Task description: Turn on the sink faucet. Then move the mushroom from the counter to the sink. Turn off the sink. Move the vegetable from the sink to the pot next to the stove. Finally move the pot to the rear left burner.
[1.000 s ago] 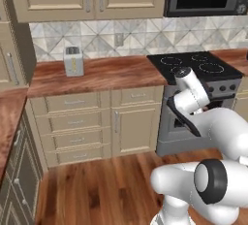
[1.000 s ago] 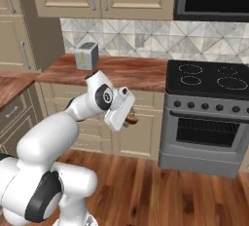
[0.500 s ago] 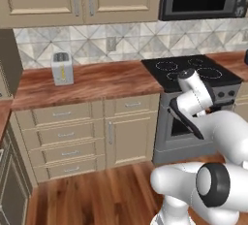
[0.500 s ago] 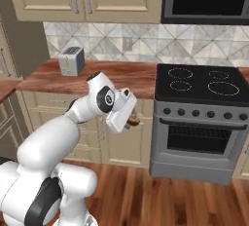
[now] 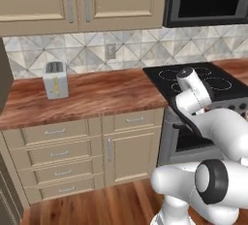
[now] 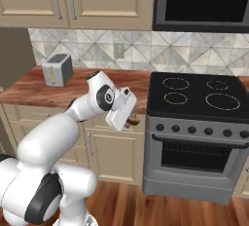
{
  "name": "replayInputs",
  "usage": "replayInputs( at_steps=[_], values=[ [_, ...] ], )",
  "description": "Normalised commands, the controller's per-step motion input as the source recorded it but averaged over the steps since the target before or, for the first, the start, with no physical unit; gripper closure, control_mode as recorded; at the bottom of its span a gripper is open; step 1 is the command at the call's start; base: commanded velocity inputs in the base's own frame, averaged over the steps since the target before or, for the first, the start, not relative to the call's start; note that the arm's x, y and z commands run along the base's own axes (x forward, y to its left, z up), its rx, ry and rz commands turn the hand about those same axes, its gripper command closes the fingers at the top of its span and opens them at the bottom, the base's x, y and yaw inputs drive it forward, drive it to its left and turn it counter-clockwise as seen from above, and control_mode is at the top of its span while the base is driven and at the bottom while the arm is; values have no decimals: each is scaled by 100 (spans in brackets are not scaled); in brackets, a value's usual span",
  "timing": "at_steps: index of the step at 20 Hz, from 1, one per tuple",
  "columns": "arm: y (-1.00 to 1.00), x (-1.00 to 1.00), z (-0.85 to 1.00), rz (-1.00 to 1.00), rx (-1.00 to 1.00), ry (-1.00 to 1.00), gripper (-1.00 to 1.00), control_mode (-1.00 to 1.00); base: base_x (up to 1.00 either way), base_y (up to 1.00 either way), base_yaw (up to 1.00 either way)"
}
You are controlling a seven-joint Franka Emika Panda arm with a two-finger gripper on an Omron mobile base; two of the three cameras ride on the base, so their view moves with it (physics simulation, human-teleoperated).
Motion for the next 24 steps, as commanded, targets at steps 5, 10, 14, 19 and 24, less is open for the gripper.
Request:
replayInputs(
  at_steps=[5, 10, 14, 19, 24],
  values=[
    [0, 0, 0, 0, 0, 0, 100, 100, 35, -65, 1],
    [0, 0, 0, 0, 0, 0, 100, 100, 34, -70, 2],
    [0, 0, 0, 0, 0, 0, 100, 100, 38, -67, 2],
    [0, 0, 0, 0, 0, 0, 100, 100, 42, -67, 4],
    [0, 0, 0, 0, 0, 0, 100, 100, 43, -66, 5]
  ],
)
